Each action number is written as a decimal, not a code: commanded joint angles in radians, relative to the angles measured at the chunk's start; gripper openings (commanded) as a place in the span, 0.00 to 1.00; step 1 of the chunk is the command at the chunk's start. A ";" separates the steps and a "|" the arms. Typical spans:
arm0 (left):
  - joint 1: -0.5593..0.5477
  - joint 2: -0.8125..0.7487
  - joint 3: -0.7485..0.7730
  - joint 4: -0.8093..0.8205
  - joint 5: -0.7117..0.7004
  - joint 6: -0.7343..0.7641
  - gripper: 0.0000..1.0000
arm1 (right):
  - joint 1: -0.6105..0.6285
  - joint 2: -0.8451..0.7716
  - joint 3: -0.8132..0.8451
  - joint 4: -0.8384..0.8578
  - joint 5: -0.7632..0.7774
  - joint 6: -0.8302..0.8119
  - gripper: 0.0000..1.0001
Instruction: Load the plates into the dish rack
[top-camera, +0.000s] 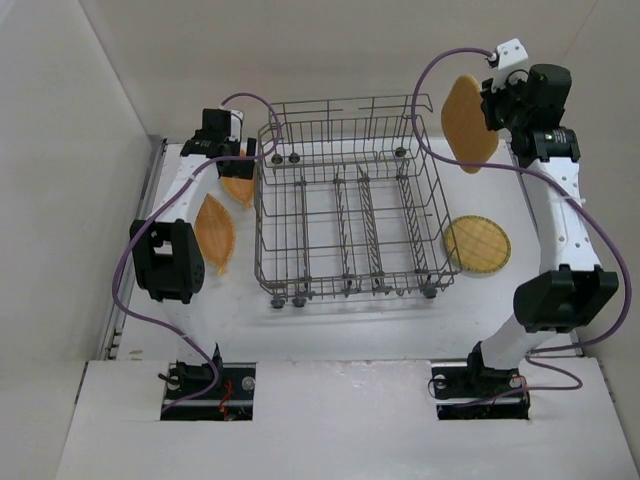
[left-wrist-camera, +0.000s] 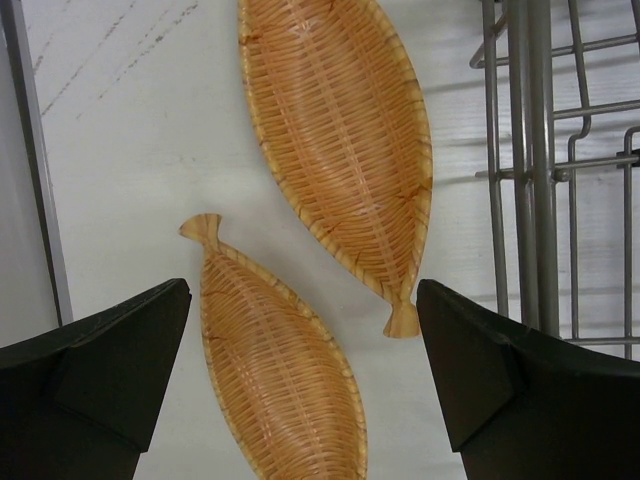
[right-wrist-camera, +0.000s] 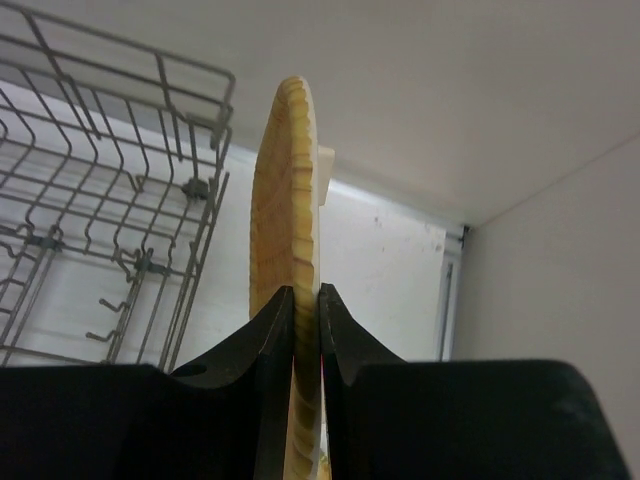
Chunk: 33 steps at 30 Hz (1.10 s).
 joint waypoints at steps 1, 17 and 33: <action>0.000 -0.083 -0.027 0.037 0.011 -0.028 1.00 | 0.018 -0.114 -0.006 0.232 0.038 -0.097 0.00; 0.000 -0.112 -0.056 0.037 0.005 -0.060 1.00 | 0.101 -0.230 -0.125 0.406 -0.339 -0.361 0.00; 0.010 -0.172 -0.107 0.025 -0.016 -0.075 1.00 | 0.182 -0.176 -0.112 0.329 -0.703 -0.597 0.00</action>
